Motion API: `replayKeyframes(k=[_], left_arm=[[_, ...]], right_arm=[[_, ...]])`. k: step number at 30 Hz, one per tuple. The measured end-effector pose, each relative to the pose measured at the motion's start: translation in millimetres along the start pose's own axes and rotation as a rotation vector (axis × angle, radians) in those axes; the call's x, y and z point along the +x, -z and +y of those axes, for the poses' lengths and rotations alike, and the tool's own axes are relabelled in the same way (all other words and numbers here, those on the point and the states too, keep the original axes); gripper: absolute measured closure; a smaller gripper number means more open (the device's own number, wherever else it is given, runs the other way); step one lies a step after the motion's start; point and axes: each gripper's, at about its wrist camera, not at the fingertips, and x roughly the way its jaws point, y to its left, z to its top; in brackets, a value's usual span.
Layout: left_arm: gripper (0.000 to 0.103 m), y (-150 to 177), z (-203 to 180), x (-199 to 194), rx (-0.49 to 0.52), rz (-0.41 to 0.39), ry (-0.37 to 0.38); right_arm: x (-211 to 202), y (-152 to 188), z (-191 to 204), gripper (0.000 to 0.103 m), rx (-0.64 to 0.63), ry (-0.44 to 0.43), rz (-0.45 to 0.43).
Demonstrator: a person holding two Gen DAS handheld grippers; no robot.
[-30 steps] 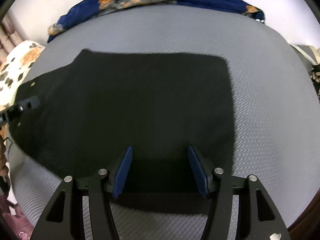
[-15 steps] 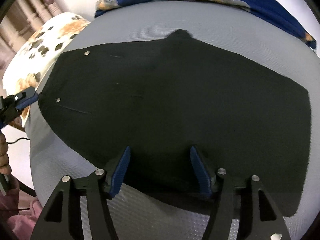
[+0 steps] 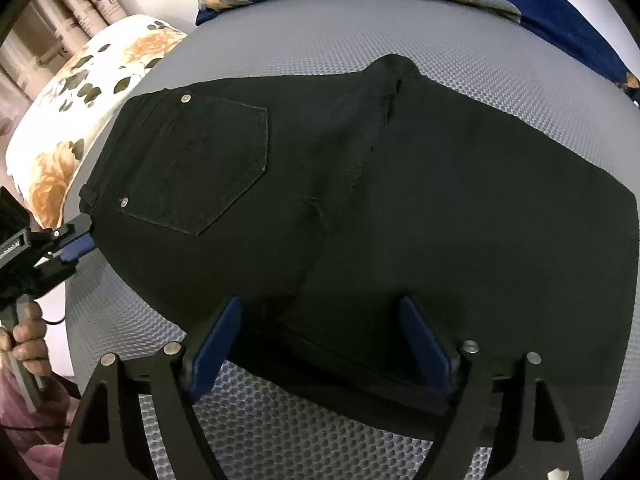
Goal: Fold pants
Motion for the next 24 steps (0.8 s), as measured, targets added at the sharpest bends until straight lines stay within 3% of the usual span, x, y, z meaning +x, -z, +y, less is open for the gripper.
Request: replayKeyframes(k=[2, 10, 20, 24], left_arm=[[0.055, 1.1, 9.5, 1.1, -0.033, -0.007, 0.025], [0.053, -7.6, 31.0, -3.5, -0.096, -0.051, 0.130], [0.053, -10.7, 21.2, 1.5, -0.036, -0.065, 0.117], [0.053, -9.2, 37.8, -10.4, -0.075, -0.066, 0.156]], right_arm=[[0.7, 0.3, 2.0, 0.019, -0.007, 0.005, 0.006], [4.1, 1.2, 9.4, 0.016, -0.032, 0.041, 0.029], [4.1, 4.2, 11.9, 0.015, -0.020, 0.038, 0.036], [4.4, 4.8, 12.7, 0.015, -0.015, 0.039, 0.036]])
